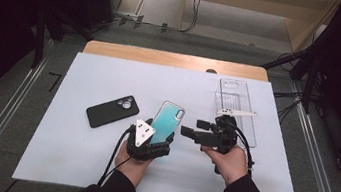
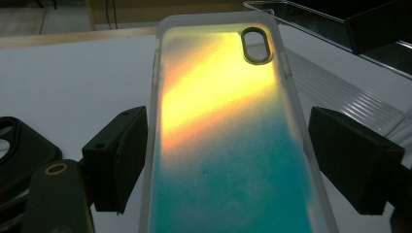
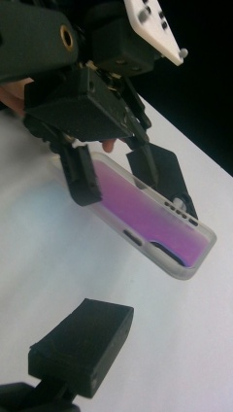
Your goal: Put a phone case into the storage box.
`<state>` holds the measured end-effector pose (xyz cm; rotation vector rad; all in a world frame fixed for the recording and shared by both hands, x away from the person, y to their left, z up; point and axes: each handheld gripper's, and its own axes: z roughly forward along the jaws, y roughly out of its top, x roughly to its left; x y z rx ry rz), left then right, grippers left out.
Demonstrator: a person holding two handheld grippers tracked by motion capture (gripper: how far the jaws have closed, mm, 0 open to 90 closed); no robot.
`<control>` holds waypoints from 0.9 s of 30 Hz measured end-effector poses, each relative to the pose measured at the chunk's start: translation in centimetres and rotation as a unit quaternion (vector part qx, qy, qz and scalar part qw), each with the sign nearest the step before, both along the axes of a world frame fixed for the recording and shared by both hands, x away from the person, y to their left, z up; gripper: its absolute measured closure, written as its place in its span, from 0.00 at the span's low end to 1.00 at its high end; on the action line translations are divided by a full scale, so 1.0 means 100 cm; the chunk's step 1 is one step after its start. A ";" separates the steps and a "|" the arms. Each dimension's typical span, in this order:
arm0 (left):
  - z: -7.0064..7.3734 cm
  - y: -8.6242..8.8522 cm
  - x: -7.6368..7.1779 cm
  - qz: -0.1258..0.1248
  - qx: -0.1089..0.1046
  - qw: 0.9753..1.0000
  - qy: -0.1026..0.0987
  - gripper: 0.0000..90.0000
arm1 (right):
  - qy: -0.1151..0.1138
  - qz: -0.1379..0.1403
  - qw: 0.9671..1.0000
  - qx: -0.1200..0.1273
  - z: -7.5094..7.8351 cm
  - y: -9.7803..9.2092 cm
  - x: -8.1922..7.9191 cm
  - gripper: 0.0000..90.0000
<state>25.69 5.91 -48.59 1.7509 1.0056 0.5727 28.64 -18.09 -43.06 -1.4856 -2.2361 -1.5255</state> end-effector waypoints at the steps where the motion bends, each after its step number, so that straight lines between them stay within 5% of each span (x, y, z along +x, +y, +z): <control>1: 0.000 -0.001 0.000 0.000 0.000 1.000 -0.001 0.19 | -0.001 0.000 1.000 0.000 -0.001 0.001 0.002 0.15; 15: 0.001 -0.001 -0.007 0.000 -0.027 0.999 -0.021 0.19 | 0.019 -0.010 1.000 0.013 -0.009 0.013 0.023 0.15; 27: 0.004 -0.003 -0.012 0.001 -0.036 0.999 -0.020 0.19 | 0.052 -0.010 0.998 0.036 -0.013 0.022 0.036 0.31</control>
